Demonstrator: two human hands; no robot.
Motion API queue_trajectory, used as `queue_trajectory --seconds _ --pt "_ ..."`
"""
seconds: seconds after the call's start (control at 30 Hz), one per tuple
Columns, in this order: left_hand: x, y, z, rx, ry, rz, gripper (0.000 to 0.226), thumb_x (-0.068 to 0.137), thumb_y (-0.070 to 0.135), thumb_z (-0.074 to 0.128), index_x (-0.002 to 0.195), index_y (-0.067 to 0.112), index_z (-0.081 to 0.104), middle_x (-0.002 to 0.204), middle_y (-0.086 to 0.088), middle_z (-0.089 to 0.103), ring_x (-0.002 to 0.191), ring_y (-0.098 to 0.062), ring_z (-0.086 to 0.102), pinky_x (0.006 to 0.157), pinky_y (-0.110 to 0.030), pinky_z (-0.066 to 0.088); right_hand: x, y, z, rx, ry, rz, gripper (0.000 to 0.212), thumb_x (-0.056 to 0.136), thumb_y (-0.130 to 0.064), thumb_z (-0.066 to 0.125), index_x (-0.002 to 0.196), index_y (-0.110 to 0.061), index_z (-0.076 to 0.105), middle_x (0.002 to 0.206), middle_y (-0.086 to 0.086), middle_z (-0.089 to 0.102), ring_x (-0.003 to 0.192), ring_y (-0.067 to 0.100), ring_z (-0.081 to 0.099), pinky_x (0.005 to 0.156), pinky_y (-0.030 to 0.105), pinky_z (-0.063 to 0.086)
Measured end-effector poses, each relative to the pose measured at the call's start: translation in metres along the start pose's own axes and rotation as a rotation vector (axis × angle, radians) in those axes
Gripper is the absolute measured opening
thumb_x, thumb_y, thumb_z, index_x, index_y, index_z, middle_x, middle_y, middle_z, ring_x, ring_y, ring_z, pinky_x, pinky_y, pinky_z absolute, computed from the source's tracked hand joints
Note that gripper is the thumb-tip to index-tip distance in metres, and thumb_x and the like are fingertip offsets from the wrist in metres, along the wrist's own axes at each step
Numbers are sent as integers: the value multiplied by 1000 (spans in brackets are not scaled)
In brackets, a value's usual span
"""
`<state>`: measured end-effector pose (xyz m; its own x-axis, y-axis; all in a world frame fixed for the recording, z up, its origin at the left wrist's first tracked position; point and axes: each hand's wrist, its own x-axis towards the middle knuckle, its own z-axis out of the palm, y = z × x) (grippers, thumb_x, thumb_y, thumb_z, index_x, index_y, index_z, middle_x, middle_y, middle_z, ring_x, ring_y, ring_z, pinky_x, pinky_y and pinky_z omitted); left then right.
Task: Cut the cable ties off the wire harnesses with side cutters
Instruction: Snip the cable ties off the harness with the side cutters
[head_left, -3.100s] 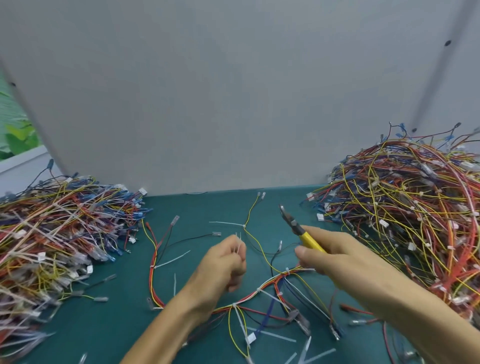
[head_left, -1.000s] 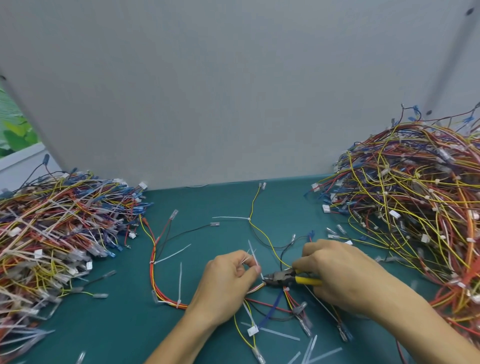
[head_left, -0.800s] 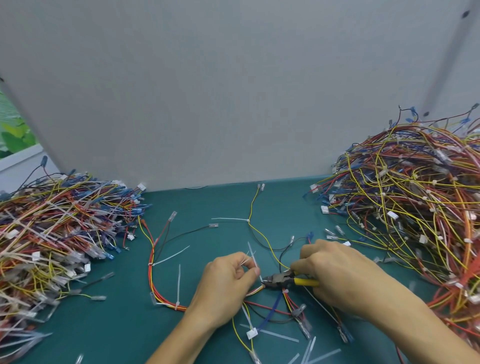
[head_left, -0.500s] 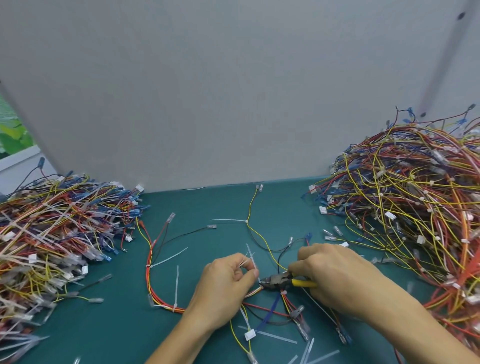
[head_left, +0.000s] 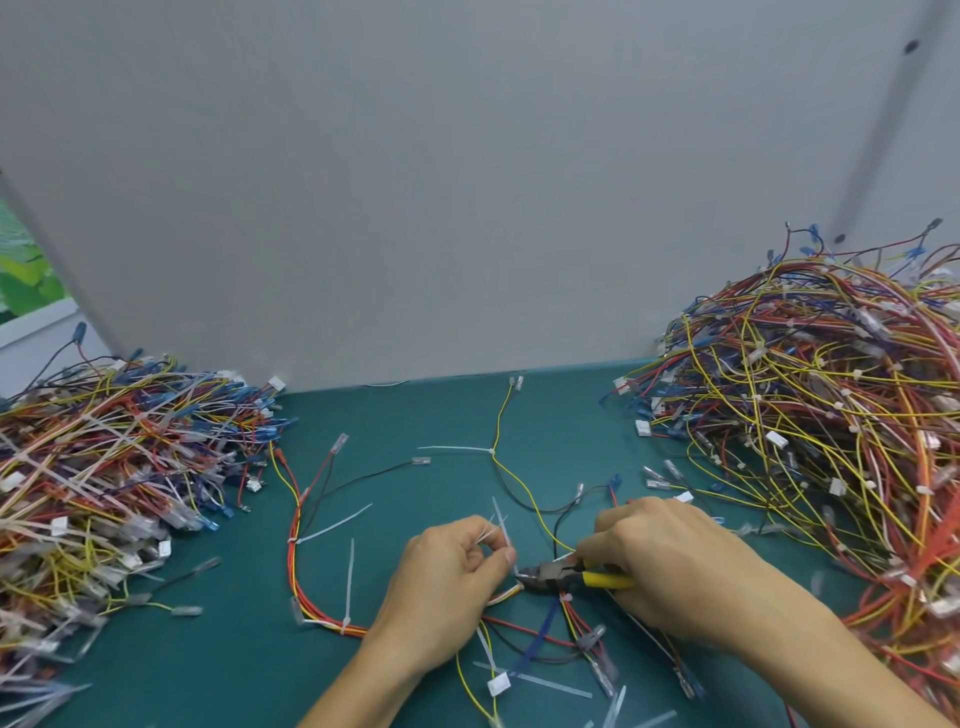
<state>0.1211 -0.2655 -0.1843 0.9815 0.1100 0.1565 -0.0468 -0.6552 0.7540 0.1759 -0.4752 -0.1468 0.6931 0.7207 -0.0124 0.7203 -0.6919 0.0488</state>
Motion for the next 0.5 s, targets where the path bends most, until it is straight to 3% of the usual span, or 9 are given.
queue_trajectory --seconds 0.3,0.4,0.5 --pt "0 -2 0 -78 6 -8 17 85 22 65 69 20 60 45 8 30 48 -9 26 47 -20 24 0 -5 -1 3 -31 54 15 81 -23 49 95 -26 55 97 -2 56 96 29 55 62 31 31" --pt "3 0 -5 -217 42 -85 18 83 22 58 67 16 51 52 8 34 51 -10 28 50 -23 24 0 -5 -3 45 -20 88 5 85 -27 47 89 -25 49 97 0 57 96 28 55 65 32 36" --pt "5 1 -13 -511 51 -235 23 79 29 48 63 21 35 57 2 30 49 -13 22 52 -31 16 -1 -3 -7 131 76 128 18 88 -38 46 84 -20 49 82 -4 51 84 22 49 67 34 42"
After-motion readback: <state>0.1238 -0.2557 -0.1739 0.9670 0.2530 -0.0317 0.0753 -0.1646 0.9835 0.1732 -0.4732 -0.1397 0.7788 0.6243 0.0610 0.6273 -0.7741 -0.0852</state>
